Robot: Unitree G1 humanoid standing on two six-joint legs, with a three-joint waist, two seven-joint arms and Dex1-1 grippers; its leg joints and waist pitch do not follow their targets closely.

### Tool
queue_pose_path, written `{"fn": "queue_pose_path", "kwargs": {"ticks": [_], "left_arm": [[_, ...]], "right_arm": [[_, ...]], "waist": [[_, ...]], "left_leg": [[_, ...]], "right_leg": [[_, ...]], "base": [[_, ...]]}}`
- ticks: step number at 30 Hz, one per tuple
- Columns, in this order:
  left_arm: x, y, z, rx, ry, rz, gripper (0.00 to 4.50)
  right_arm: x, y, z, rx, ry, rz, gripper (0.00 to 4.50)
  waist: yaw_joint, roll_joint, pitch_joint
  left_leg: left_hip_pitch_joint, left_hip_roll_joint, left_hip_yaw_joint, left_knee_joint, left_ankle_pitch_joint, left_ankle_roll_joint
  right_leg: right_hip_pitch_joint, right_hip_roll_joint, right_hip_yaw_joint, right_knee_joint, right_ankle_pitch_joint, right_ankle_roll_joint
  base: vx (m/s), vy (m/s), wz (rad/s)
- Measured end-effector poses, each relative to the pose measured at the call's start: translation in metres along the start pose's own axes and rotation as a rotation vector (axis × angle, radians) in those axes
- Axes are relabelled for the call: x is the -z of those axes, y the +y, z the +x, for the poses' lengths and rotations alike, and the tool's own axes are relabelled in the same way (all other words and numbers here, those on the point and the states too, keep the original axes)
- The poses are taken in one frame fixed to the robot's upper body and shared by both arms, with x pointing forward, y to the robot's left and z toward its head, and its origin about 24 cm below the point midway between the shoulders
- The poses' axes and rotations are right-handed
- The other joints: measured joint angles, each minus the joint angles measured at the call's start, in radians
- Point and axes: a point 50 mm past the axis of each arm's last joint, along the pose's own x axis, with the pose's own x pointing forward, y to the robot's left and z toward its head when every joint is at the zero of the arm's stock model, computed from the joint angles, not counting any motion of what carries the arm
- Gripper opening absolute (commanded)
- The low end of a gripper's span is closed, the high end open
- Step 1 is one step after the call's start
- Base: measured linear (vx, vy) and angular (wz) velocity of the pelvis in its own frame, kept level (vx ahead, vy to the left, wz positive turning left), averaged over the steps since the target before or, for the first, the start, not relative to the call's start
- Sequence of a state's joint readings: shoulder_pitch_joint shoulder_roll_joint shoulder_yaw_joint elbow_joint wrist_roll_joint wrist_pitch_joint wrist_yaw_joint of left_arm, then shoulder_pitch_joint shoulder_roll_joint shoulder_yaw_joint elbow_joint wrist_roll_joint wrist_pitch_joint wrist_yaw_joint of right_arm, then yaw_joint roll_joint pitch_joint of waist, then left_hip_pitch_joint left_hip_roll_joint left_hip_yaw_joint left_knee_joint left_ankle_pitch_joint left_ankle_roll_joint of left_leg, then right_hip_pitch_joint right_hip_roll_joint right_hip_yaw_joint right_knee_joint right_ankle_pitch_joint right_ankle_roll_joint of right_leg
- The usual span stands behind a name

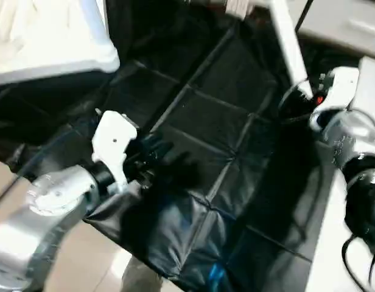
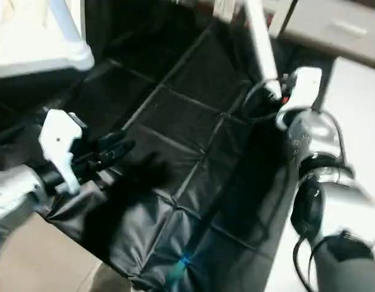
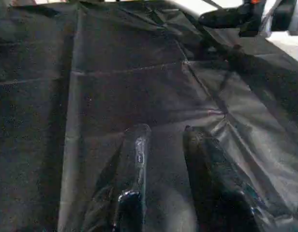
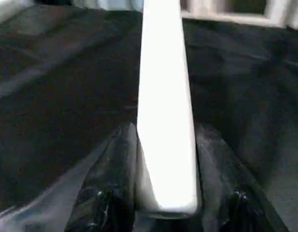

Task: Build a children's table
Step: Pick table leg

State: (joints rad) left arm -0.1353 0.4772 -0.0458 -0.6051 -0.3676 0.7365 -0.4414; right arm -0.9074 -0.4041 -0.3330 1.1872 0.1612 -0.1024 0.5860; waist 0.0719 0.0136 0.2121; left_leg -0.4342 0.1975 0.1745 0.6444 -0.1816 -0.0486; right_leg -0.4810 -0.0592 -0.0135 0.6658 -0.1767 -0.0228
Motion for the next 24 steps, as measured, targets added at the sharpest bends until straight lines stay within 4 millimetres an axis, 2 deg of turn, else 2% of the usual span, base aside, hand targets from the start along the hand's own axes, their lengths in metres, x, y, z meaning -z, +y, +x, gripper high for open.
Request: {"fn": "queue_pose_path", "kwargs": {"ticks": [2, 4, 7, 8, 11, 13, 17, 19, 24], "left_arm": [[0.005, 0.002, 0.001, -0.014, 0.012, -0.004, 1.40], [0.007, 0.003, 0.001, -0.028, 0.010, -0.004, 1.40], [0.012, 0.006, 0.001, -0.051, 0.023, 0.001, 1.40], [0.017, 0.008, 0.001, -0.072, 0.039, 0.000, 1.40], [0.023, 0.012, 0.001, -0.100, 0.059, 0.000, 1.40], [0.024, 0.011, 0.003, -0.099, 0.053, -0.003, 1.40], [0.025, 0.011, 0.005, -0.100, 0.048, -0.003, 1.40], [0.026, 0.010, 0.006, -0.098, 0.042, -0.004, 1.40], [0.032, 0.009, 0.010, -0.090, 0.063, -0.009, 1.40]], "right_arm": [[0.013, 0.009, -0.003, -0.060, 0.008, -0.009, 1.19], [0.022, 0.014, -0.006, -0.100, 0.017, -0.009, 1.19], [0.032, 0.022, -0.020, -0.166, 0.024, -0.049, 1.19], [0.040, 0.030, -0.026, -0.207, 0.039, -0.059, 1.19], [0.055, 0.050, -0.036, -0.277, 0.081, -0.071, 1.19], [0.060, 0.056, -0.041, -0.287, 0.103, -0.075, 1.19], [0.069, 0.066, -0.057, -0.309, 0.151, -0.098, 1.19], [0.069, 0.070, -0.061, -0.324, 0.173, -0.126, 1.19], [0.074, 0.084, -0.059, -0.384, 0.232, -0.227, 1.19]], "waist": [[-0.001, 0.000, -0.011], [-0.002, -0.001, -0.018], [0.001, -0.004, -0.038], [0.001, -0.006, -0.045], [-0.007, -0.012, -0.051], [-0.010, -0.012, -0.054], [-0.016, -0.019, -0.068], [-0.019, -0.017, -0.072], [-0.039, -0.018, -0.077]], "left_leg": [[0.004, 0.003, 0.001, 0.003, 0.000, 0.000], [0.011, 0.006, 0.004, 0.004, 0.001, 0.000], [0.014, 0.008, 0.007, 0.003, 0.002, -0.007], [0.019, 0.009, 0.008, 0.003, 0.002, -0.007], [0.031, 0.008, 0.007, 0.001, 0.002, -0.008], [0.031, 0.008, 0.005, -0.002, 0.002, -0.008], [0.036, 0.007, 0.005, -0.006, 0.003, -0.008], [0.037, 0.007, 0.004, -0.006, 0.003, -0.008], [0.038, 0.004, -0.002, -0.008, 0.003, -0.008]], "right_leg": [[0.006, 0.001, -0.002, 0.000, 0.001, 0.000], [0.012, 0.000, -0.001, 0.000, 0.002, -0.002], [0.017, 0.000, -0.001, -0.002, 0.003, -0.002], [0.022, 0.000, -0.001, -0.003, 0.002, -0.001], [0.033, 0.000, -0.001, -0.008, -0.002, 0.006], [0.035, 0.000, -0.001, -0.017, -0.002, 0.007], [0.042, 0.000, -0.002, -0.026, -0.002, 0.007], [0.044, 0.000, -0.003, -0.031, -0.002, 0.008], [0.046, 0.000, -0.007, -0.046, -0.002, 0.008]], "base": [[0.000, 0.000, 0.00], [0.000, 0.000, 0.00], [0.000, 0.000, 0.00], [0.000, 0.000, 0.00], [0.000, 0.000, 0.00], [0.000, 0.000, 0.00], [0.000, 0.000, 0.00], [0.000, 0.000, 0.00], [0.000, 0.000, 0.00]]}}
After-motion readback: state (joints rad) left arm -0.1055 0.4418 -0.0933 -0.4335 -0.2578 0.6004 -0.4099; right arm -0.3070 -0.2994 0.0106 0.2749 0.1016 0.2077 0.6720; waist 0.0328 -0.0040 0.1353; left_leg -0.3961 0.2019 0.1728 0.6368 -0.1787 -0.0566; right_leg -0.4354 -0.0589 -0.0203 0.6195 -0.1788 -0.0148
